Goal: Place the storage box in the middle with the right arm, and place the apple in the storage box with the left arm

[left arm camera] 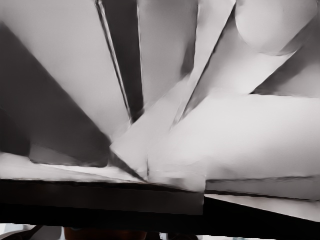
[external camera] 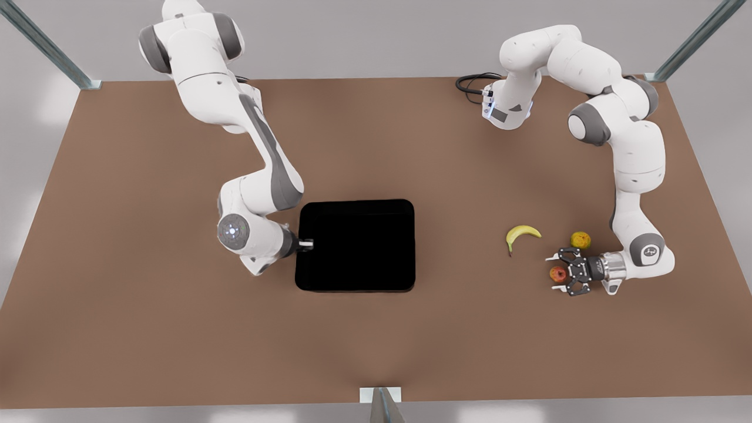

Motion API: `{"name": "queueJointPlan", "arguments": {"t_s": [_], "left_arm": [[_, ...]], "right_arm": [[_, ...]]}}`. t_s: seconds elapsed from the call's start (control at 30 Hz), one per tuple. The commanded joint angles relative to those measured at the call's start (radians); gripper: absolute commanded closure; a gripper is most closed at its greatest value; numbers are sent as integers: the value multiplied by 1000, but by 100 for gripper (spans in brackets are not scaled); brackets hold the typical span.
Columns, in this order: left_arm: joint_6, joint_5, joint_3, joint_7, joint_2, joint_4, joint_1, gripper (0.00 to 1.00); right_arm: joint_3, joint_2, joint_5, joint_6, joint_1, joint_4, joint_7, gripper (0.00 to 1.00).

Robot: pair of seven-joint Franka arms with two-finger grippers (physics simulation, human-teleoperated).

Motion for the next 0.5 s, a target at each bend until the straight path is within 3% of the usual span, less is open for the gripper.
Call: {"name": "queueJointPlan", "arguments": {"t_s": [0.0, 0.13, 0.43, 0.47], "left_arm": [[0, 3, 0, -3, 1, -5, 1, 0], [-1, -72, 0, 17, 3, -43, 5, 0], [22, -60, 8, -24, -34, -31, 28, 0], [28, -40, 8, -26, -48, -31, 27, 0]], "right_arm": [[21, 4, -2, 11, -2, 0, 10, 79], [158, 111, -8, 138, 1, 68, 125, 79], [190, 174, -36, 219, 35, 71, 123, 79], [190, 179, -36, 218, 33, 81, 126, 51]]}}
